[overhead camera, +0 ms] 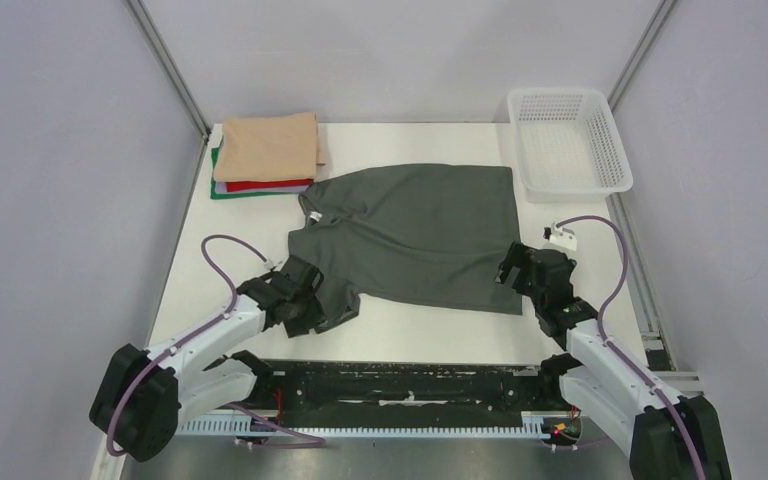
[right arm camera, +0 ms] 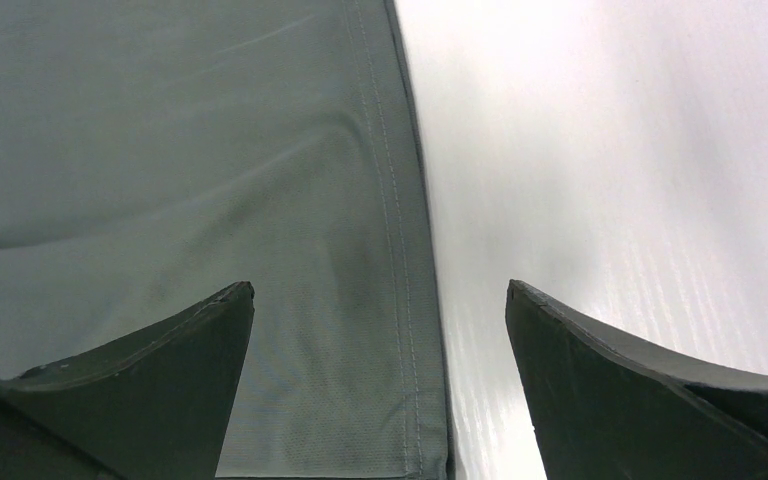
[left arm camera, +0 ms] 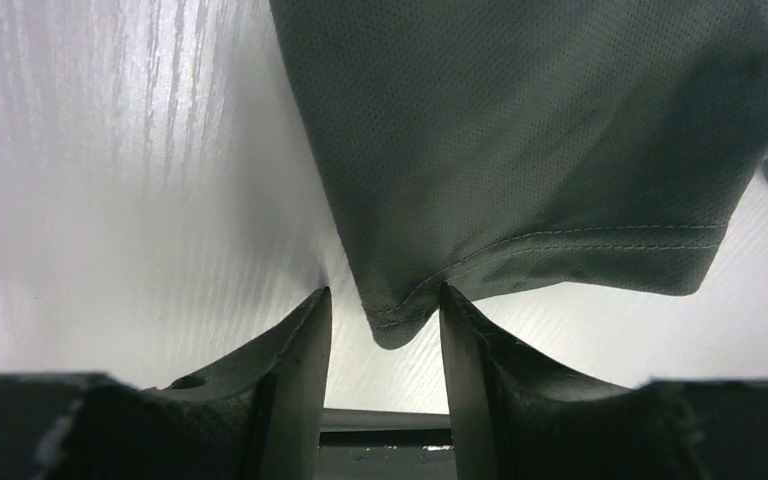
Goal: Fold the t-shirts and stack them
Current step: Flatten out the tshirt
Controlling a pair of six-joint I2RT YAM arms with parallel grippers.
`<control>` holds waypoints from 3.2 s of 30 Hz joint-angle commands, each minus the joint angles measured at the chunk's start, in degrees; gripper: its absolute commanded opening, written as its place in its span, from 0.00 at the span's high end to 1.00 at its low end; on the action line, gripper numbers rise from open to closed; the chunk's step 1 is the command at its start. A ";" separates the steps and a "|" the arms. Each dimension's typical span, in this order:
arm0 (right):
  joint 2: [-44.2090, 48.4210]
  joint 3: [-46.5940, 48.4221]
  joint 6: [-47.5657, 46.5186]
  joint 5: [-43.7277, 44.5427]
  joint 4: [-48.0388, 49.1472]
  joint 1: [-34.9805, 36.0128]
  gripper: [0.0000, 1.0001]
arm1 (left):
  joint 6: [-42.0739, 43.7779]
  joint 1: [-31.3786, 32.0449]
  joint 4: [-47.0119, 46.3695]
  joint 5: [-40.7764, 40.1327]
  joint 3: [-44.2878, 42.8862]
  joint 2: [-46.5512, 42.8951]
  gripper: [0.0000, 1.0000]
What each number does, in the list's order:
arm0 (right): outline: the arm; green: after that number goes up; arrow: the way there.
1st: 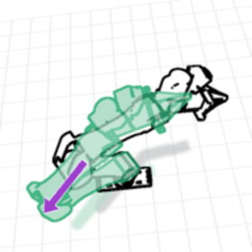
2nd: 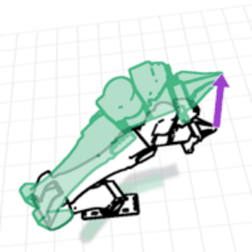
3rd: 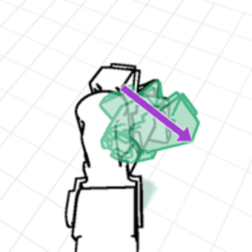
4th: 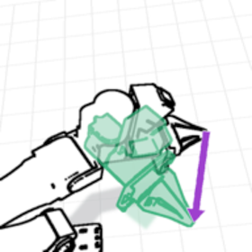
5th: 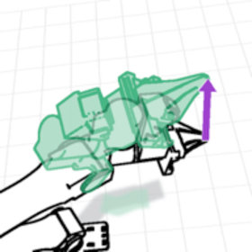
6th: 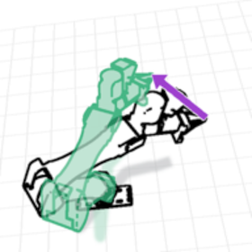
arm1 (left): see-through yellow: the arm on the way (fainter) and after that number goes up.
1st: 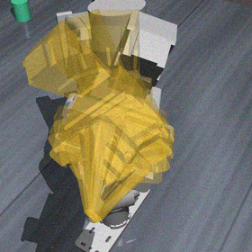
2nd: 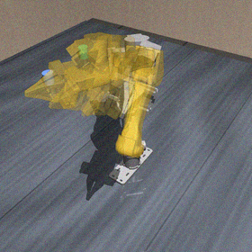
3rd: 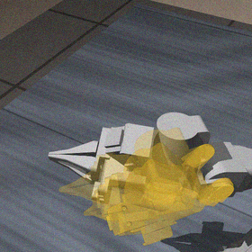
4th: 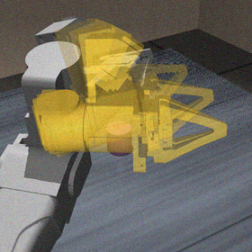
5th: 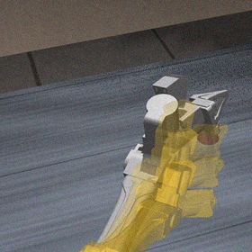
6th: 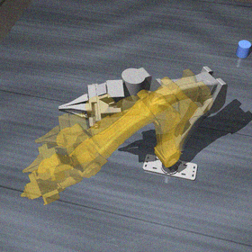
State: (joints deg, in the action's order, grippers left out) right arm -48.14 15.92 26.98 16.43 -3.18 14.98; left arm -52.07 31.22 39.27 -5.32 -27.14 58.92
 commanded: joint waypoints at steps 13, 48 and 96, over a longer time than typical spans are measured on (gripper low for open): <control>3.76 1.76 1.36 2.18 -9.18 -0.13 0.02 | 1.48 0.33 -4.44 3.10 0.05 3.45 0.98; -0.94 4.47 5.76 -4.83 -27.56 5.43 0.49 | 2.06 0.34 -1.12 -0.30 0.84 -3.90 0.98; 14.23 58.43 -5.72 -8.80 -32.46 10.60 1.00 | 26.56 0.29 -6.18 -1.62 -62.84 -21.22 0.98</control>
State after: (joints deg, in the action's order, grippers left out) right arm -35.68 69.34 22.92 15.09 -33.15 25.34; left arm -32.05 31.38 34.41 -15.27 -82.48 37.36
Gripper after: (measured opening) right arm 0.013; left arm 0.033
